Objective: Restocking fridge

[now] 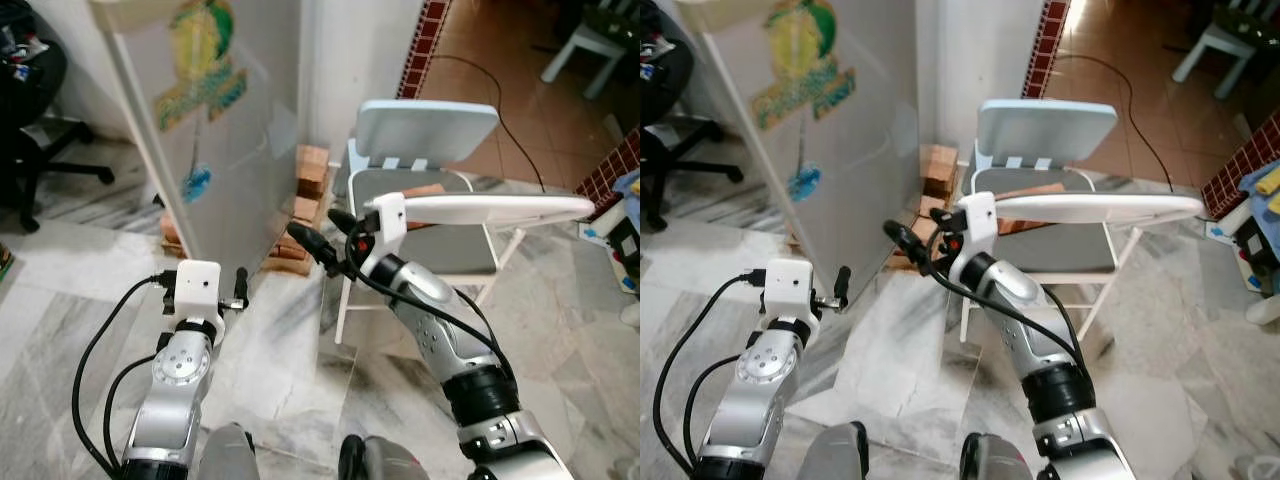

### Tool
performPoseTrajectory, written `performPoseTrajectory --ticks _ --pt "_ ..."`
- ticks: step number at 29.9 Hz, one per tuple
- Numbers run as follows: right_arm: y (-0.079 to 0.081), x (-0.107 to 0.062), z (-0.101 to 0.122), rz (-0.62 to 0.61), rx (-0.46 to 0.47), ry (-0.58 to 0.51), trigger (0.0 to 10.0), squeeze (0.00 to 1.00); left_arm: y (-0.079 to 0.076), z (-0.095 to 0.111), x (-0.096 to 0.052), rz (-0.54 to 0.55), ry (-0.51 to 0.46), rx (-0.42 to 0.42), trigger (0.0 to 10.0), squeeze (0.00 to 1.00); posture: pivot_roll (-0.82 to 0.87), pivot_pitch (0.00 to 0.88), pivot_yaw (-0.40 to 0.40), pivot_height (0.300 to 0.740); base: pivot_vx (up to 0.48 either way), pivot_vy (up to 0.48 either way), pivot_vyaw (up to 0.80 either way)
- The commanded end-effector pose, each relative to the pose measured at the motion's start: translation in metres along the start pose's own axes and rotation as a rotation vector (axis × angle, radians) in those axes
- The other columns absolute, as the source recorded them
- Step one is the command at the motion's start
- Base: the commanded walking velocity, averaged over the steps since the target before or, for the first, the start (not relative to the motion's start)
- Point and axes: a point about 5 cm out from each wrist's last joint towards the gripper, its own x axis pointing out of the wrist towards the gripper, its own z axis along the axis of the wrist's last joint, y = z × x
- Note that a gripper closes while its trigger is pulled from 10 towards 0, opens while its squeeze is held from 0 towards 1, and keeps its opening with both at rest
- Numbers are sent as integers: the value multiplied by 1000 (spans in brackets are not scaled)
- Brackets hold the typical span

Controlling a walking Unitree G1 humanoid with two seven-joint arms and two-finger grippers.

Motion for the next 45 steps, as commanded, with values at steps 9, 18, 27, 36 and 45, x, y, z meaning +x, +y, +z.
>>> performPoseTrajectory --ticks 9,18,27,36,45 --pt "-26 -20 -7 -201 -127 -30 10000 0 10 -1 2 66 -1 -19 10000 0 136 97 -28 740 0 0 351" --pt "-22 -14 -6 -224 -171 -52 10000 0 18 1 2 94 -21 -38 10000 0 138 100 -30 740 276 192 788" --pt "-18 6 7 -229 -184 -101 10000 0 17 -2 2 99 -14 -43 10000 0 143 100 -38 740 381 292 736" --pt "-3 32 22 -156 -176 -149 10000 0 12 0 2 77 -18 -51 10000 0 160 96 -38 740 73 32 50" --pt "34 57 19 -10 -27 -158 10000 0 9 0 4 57 -17 -48 10000 0 160 92 -32 740 0 0 0"
